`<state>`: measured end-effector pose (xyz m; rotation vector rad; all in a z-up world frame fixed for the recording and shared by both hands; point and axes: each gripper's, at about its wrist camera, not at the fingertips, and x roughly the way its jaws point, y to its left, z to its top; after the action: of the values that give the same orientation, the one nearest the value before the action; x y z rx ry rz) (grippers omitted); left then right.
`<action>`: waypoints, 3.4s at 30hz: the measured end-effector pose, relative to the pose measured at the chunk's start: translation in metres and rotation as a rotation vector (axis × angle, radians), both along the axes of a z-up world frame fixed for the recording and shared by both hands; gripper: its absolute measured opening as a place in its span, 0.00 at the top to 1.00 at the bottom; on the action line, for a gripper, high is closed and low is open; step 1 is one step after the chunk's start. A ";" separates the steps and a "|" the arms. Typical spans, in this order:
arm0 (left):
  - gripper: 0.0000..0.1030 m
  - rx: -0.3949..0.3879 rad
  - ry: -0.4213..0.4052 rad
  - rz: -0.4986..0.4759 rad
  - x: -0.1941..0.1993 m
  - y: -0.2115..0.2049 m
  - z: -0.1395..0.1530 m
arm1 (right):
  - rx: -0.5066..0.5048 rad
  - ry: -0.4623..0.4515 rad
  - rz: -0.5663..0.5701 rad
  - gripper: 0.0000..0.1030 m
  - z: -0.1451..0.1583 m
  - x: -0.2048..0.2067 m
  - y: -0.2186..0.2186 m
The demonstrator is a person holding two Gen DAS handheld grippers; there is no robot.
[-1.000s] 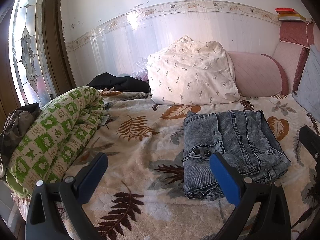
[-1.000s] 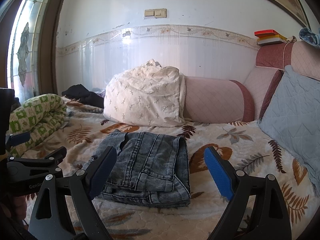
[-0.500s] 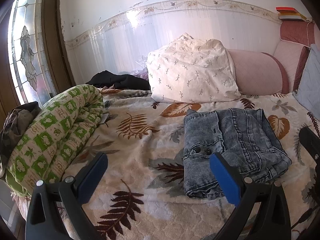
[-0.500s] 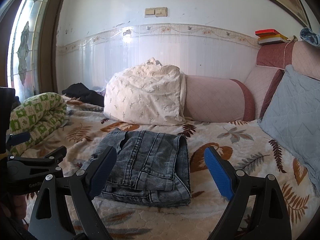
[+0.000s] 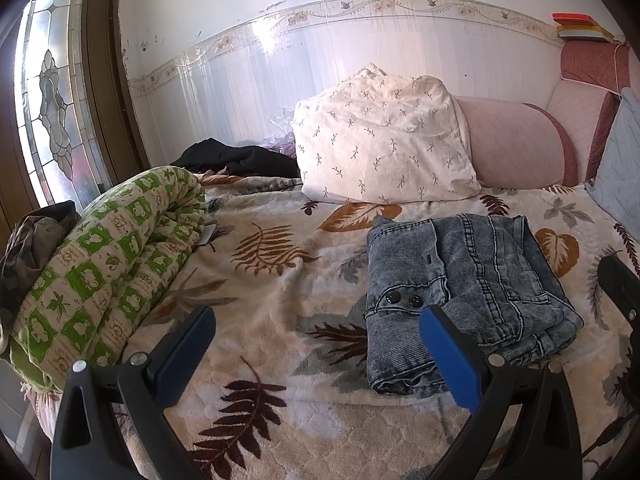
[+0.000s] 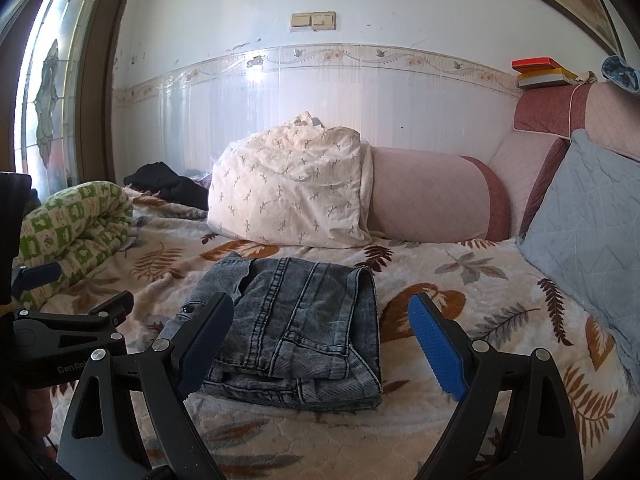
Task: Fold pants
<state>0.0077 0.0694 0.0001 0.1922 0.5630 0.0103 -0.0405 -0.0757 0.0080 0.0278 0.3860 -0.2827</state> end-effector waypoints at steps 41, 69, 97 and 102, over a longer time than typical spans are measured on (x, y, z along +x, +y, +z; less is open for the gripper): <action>0.00 -0.001 -0.002 0.003 -0.001 0.000 0.001 | -0.006 0.002 0.007 0.13 0.000 -0.001 0.001; 0.00 -0.001 0.004 0.011 -0.002 -0.001 0.001 | -0.005 0.013 0.021 0.13 -0.002 0.001 0.001; 0.00 -0.005 0.009 0.020 -0.002 -0.001 0.000 | -0.003 0.034 0.029 0.13 -0.005 0.004 -0.004; 0.00 -0.007 0.008 0.020 -0.003 -0.001 0.000 | -0.001 0.033 0.027 0.13 -0.005 0.005 -0.003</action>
<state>0.0048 0.0680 -0.0004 0.1801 0.5724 0.0273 -0.0357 -0.0791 0.0030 0.0167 0.4187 -0.2565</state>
